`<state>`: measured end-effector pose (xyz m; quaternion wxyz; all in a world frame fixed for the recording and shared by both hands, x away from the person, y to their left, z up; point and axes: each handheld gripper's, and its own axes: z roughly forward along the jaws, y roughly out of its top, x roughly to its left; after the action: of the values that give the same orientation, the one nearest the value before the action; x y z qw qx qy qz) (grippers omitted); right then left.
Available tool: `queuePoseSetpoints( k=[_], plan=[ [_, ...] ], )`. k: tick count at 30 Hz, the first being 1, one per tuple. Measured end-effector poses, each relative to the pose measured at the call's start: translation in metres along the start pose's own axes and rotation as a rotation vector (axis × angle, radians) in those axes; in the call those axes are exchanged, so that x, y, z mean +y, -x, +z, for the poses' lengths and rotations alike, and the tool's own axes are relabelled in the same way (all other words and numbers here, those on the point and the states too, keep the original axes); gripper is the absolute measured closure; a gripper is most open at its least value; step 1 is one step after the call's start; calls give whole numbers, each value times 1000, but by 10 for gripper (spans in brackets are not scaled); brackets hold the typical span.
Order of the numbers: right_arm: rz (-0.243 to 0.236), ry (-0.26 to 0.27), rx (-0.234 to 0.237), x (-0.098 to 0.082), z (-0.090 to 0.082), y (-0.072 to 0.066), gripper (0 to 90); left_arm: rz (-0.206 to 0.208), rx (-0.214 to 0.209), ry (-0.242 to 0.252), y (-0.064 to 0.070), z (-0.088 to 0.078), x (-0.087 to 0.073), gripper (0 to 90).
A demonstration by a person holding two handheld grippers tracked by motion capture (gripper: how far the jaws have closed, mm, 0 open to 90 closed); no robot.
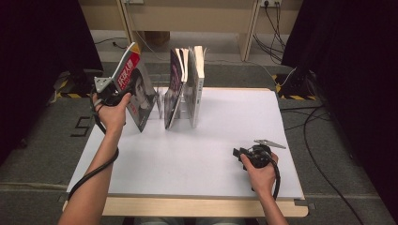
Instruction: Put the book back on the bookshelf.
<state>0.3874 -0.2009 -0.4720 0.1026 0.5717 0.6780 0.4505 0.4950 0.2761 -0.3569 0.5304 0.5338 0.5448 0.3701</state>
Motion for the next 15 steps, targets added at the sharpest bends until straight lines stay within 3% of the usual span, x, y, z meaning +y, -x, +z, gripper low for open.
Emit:
queuePoseSetpoints(
  k=[3, 8, 13, 15],
  plan=[
    [3, 0, 0, 0, 0, 1, 633, -5, -5, -11, 0, -1, -3, 515],
    [5, -1, 0, 0, 0, 1, 633, -29, 28, -59, -1, 10, -10, 546],
    [12, -1, 1, 0, -1, -1, 632, -57, 53, -78, -2, 25, -11, 663],
    [3, 0, 0, 0, -1, 0, 633, -76, 48, -91, -1, 29, -6, 806]
  ],
)
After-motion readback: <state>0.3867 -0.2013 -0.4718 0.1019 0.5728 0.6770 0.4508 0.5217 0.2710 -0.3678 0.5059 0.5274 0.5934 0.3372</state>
